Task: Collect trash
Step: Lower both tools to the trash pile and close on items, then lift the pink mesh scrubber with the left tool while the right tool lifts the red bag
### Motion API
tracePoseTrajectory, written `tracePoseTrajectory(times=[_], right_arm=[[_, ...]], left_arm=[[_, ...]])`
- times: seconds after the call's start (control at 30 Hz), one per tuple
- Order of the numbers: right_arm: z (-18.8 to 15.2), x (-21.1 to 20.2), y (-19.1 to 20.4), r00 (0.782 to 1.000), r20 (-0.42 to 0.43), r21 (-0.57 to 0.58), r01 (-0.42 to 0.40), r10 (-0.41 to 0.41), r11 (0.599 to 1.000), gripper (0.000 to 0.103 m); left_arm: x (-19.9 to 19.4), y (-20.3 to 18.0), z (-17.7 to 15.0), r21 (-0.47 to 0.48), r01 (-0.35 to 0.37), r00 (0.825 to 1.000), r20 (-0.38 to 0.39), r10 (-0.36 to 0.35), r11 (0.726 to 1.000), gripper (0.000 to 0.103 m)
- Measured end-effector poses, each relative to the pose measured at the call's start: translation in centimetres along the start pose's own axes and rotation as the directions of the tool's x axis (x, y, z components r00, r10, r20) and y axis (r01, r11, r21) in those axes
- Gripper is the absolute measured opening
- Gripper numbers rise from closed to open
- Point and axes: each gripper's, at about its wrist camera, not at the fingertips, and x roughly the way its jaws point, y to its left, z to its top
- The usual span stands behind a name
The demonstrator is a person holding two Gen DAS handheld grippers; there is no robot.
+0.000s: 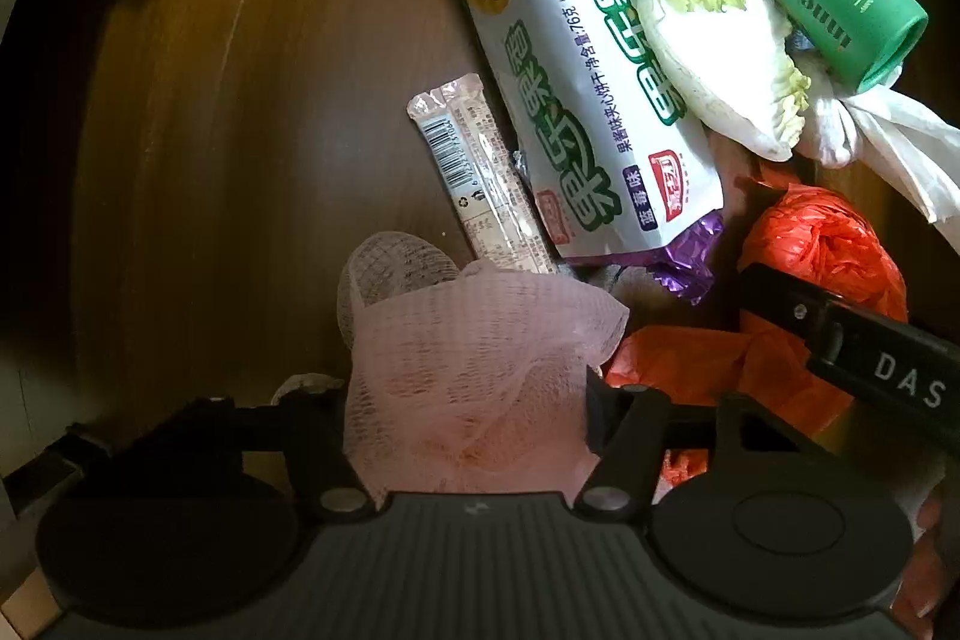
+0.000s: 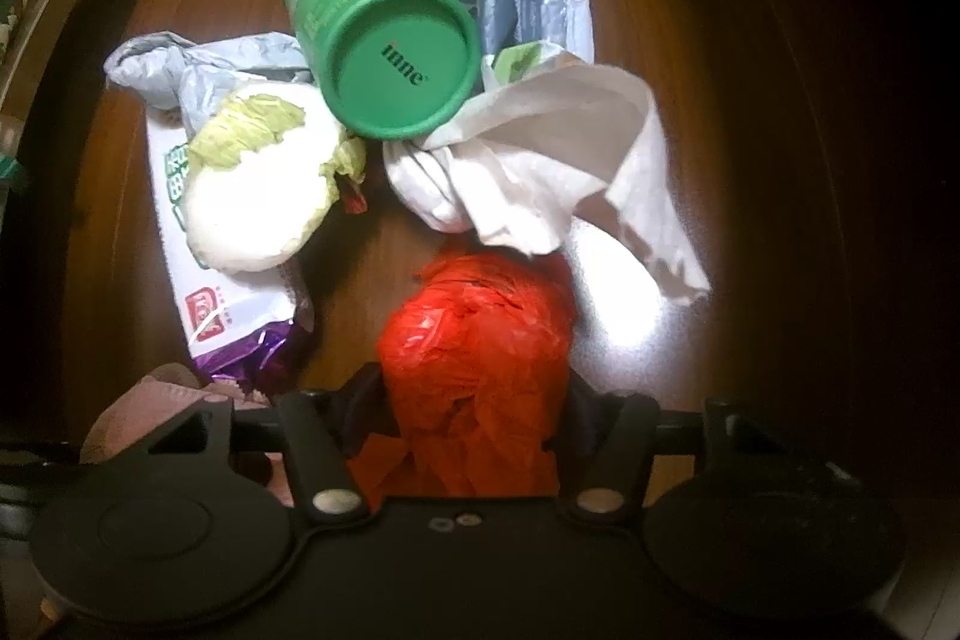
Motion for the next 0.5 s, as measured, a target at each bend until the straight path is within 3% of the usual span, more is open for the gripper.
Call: tracePoseTrajectory(times=[0.17, 0.33, 0.5], right_arm=[[-0.3, -2.6, 0.4, 1.000, 0.009, -0.014, -0.016, 0.016, 1.000, 0.057], [-1.1, -5.7, 0.7, 0.999, 0.032, -0.021, 0.001, 0.000, 1.000, 0.057], [-2.3, -11.4, 2.0, 0.997, 0.076, -0.056, 0.004, 0.001, 0.998, 0.057]], left_arm=[[-1.4, -0.1, -0.2, -0.016, 0.026, 1.000, 0.000, -0.026, 1.000, 0.037], [-3.9, -0.6, -1.5, 0.011, 0.052, 0.998, 0.023, -0.053, 0.999, 0.033], [-9.4, -1.1, -3.5, 0.075, 0.040, 0.997, 0.059, -0.044, 0.996, 0.033]])
